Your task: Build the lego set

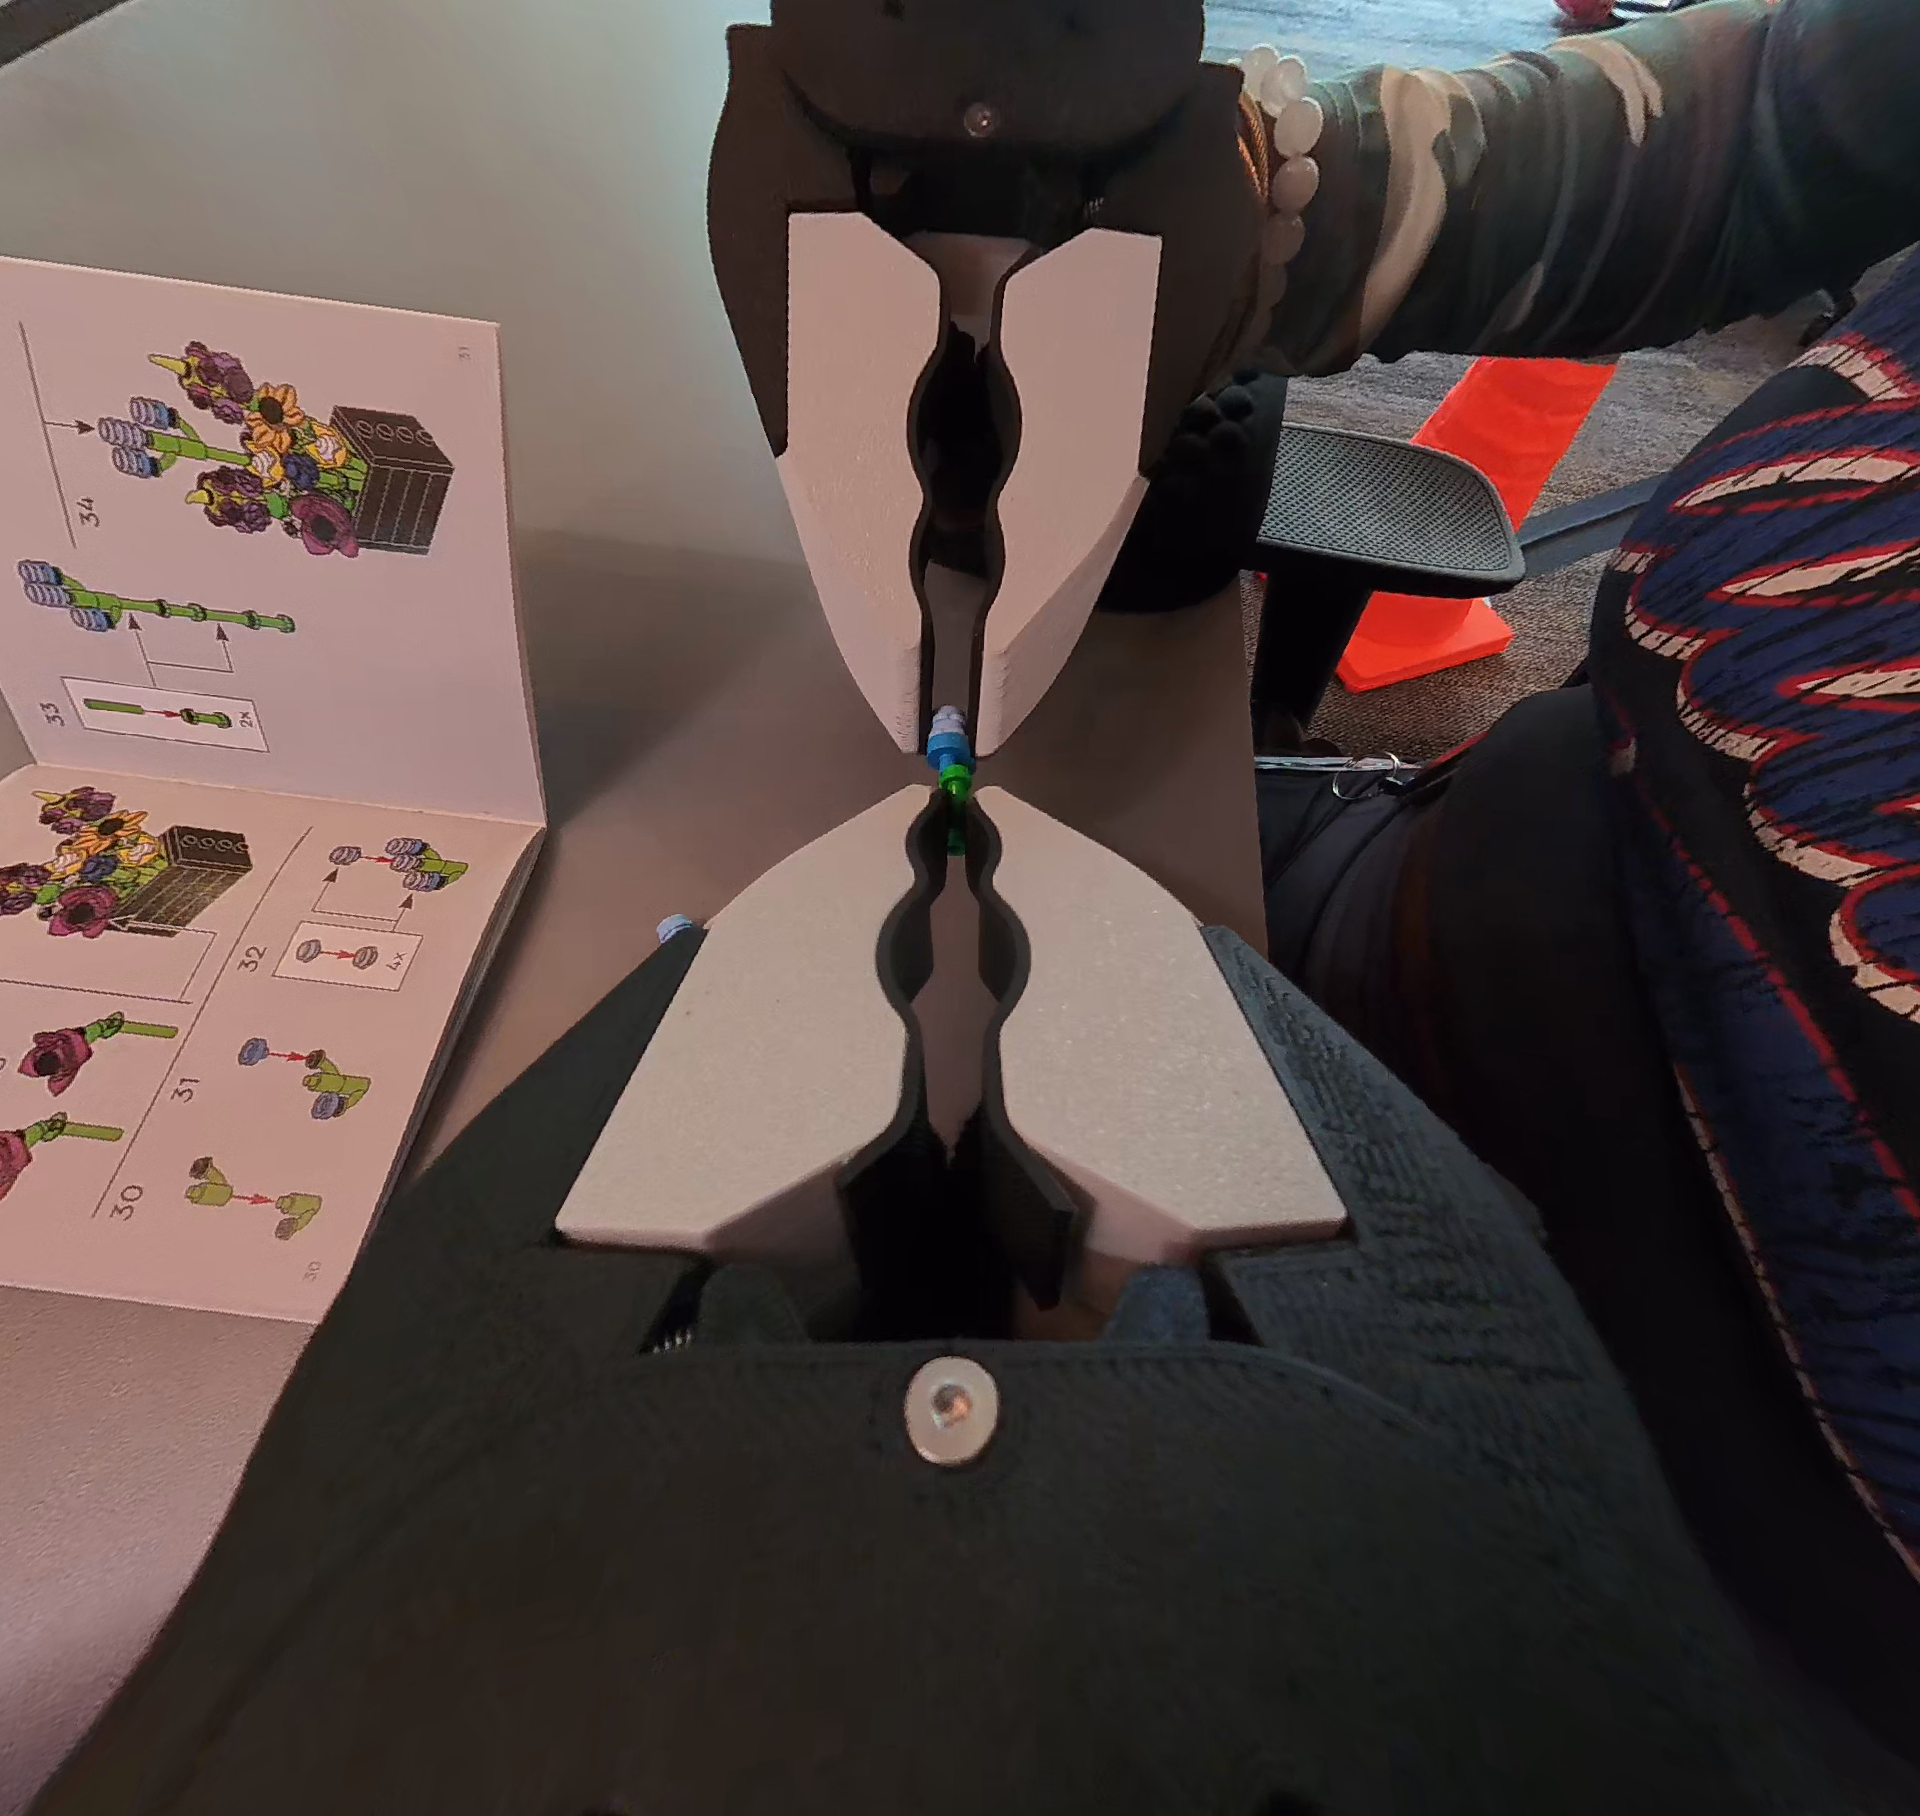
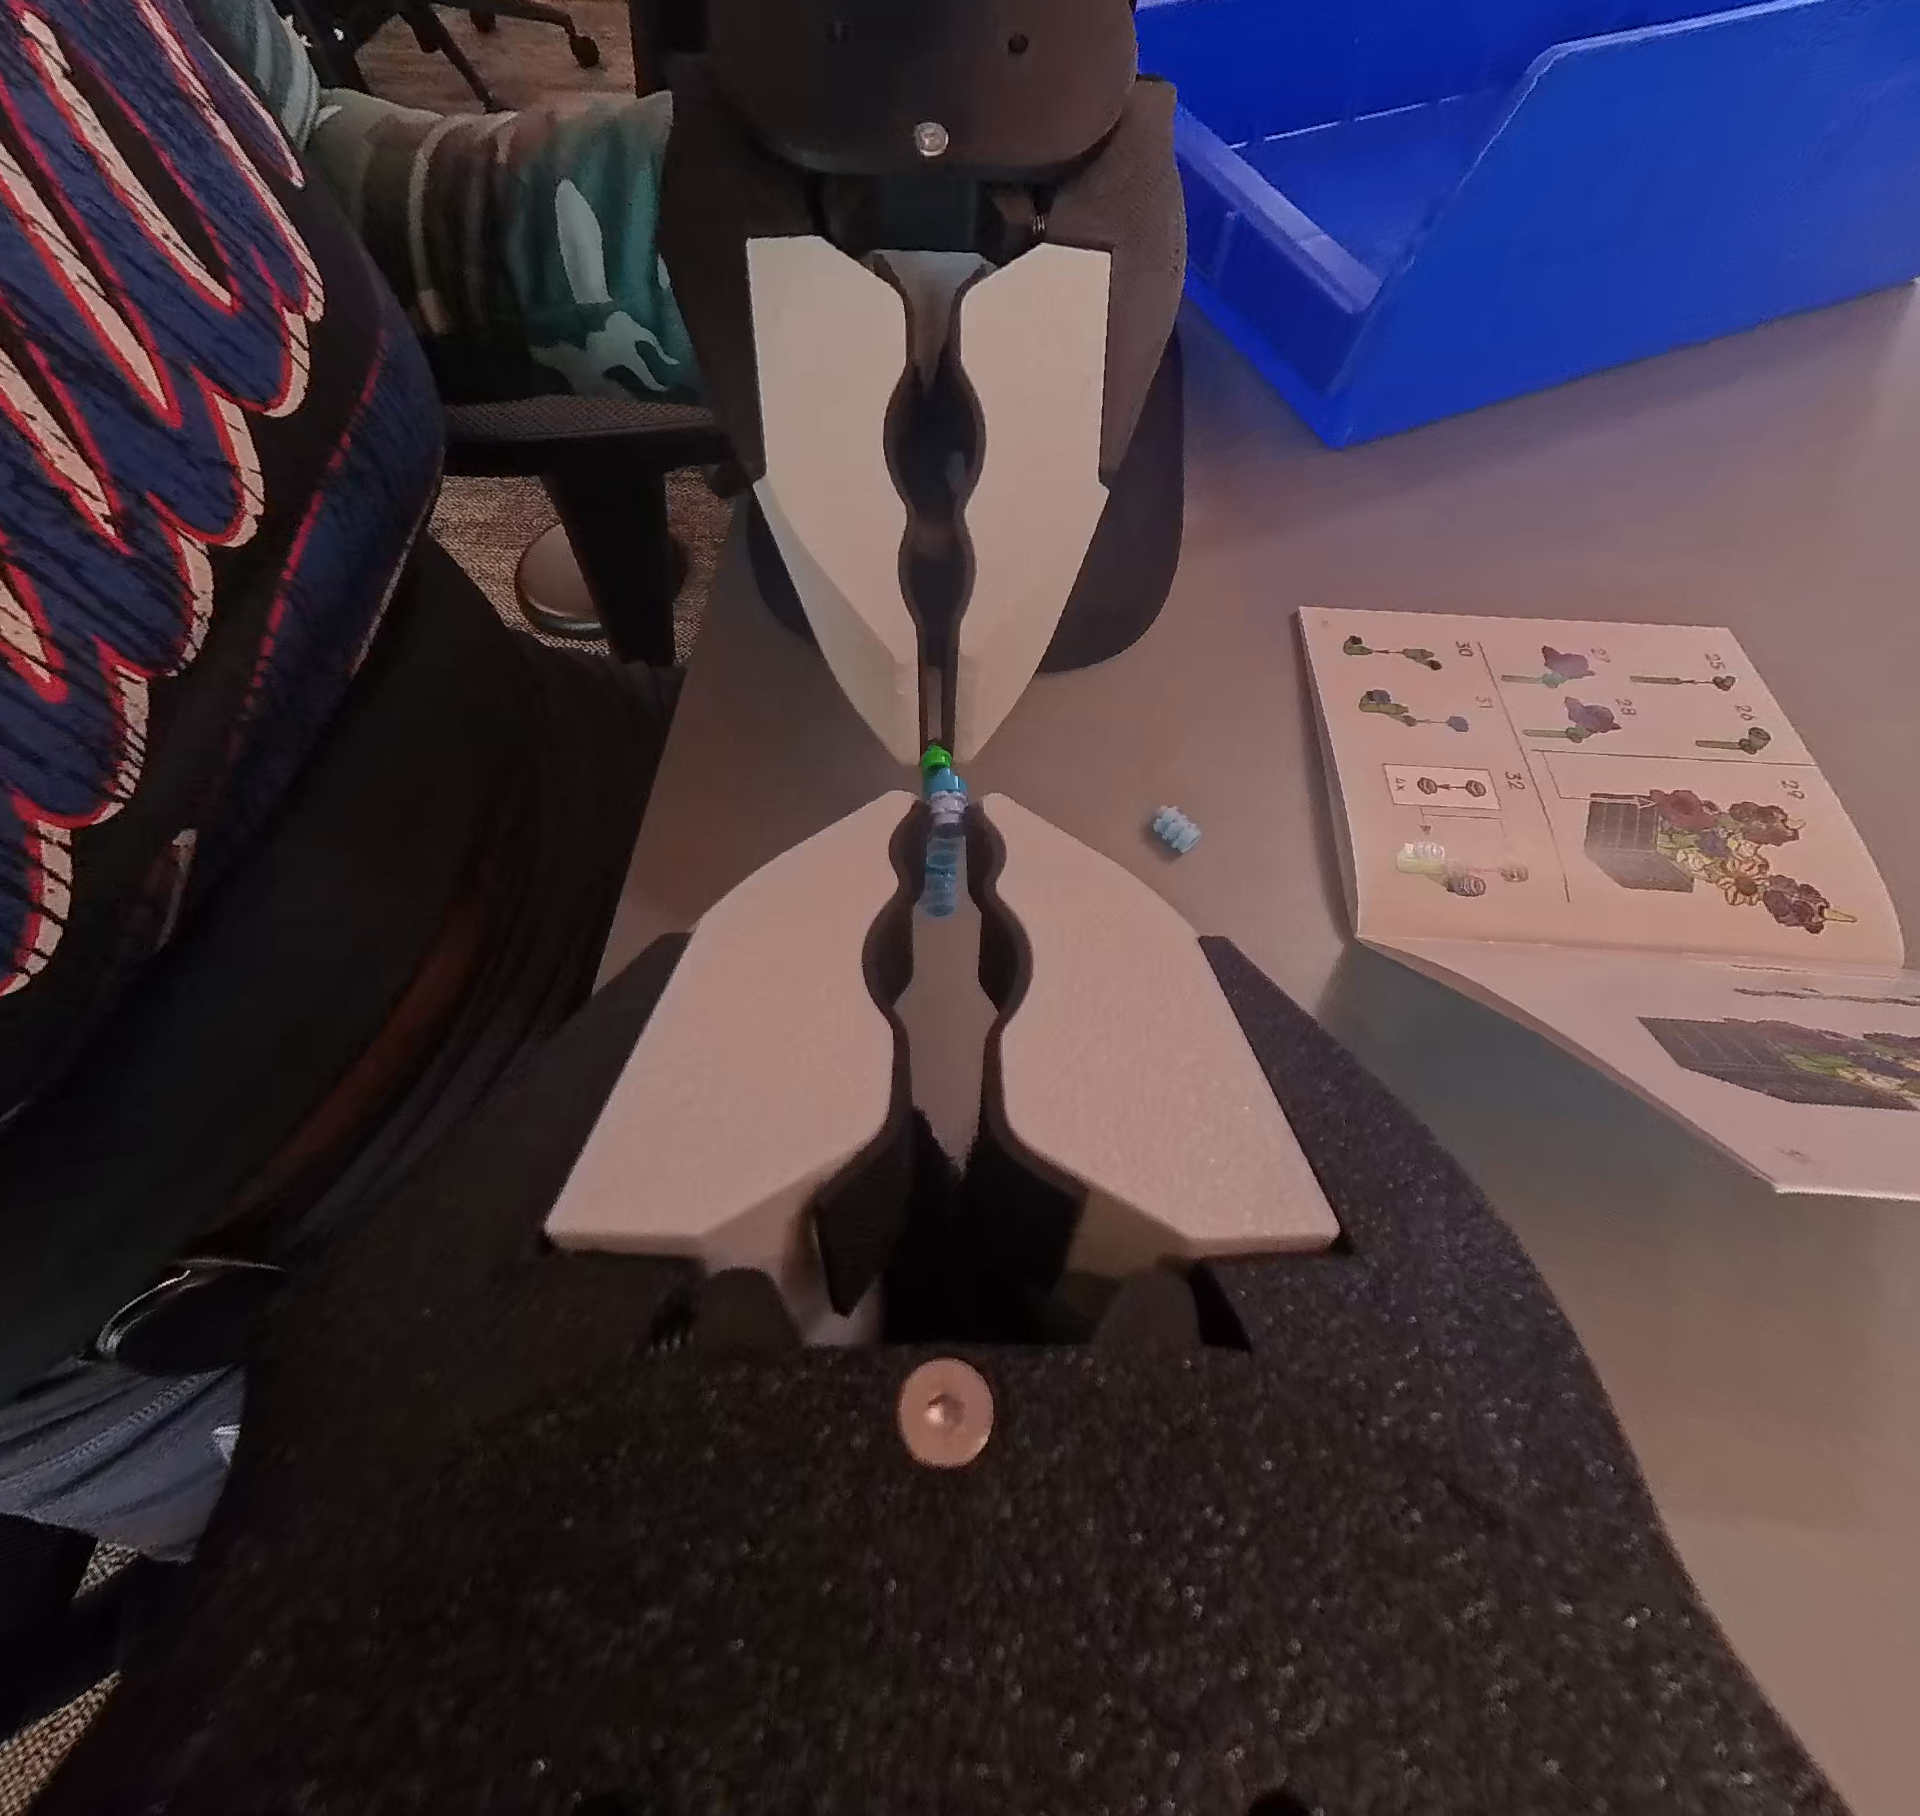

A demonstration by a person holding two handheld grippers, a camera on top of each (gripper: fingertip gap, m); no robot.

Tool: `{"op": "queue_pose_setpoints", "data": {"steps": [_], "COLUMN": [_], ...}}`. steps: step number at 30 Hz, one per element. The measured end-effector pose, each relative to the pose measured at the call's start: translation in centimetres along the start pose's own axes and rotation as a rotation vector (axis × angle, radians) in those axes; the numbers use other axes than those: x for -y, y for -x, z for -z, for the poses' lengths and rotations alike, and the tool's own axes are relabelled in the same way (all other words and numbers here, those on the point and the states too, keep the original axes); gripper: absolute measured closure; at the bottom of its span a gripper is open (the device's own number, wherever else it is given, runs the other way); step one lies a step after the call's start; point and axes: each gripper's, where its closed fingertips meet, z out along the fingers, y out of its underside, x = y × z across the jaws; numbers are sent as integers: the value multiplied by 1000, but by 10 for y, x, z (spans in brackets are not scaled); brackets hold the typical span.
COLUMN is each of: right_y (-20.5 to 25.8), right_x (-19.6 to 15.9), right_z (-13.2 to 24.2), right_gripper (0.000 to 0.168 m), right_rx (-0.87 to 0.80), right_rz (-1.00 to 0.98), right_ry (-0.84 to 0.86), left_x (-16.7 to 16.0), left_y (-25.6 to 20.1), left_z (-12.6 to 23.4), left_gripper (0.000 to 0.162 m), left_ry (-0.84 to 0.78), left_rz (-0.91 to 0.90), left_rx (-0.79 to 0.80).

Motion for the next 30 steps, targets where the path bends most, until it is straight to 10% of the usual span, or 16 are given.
{"op": "queue_pose_setpoints", "data": {"steps": [30], "right_y": [1], "right_x": [-1], "right_z": [-2], "right_gripper": [161], "right_rx": [-17], "right_rz": [29], "right_ry": [14], "left_x": [-2], "left_y": [1], "left_z": [-5], "left_gripper": [159], "left_ry": [15], "left_rz": [9], "left_rx": [-9]}}
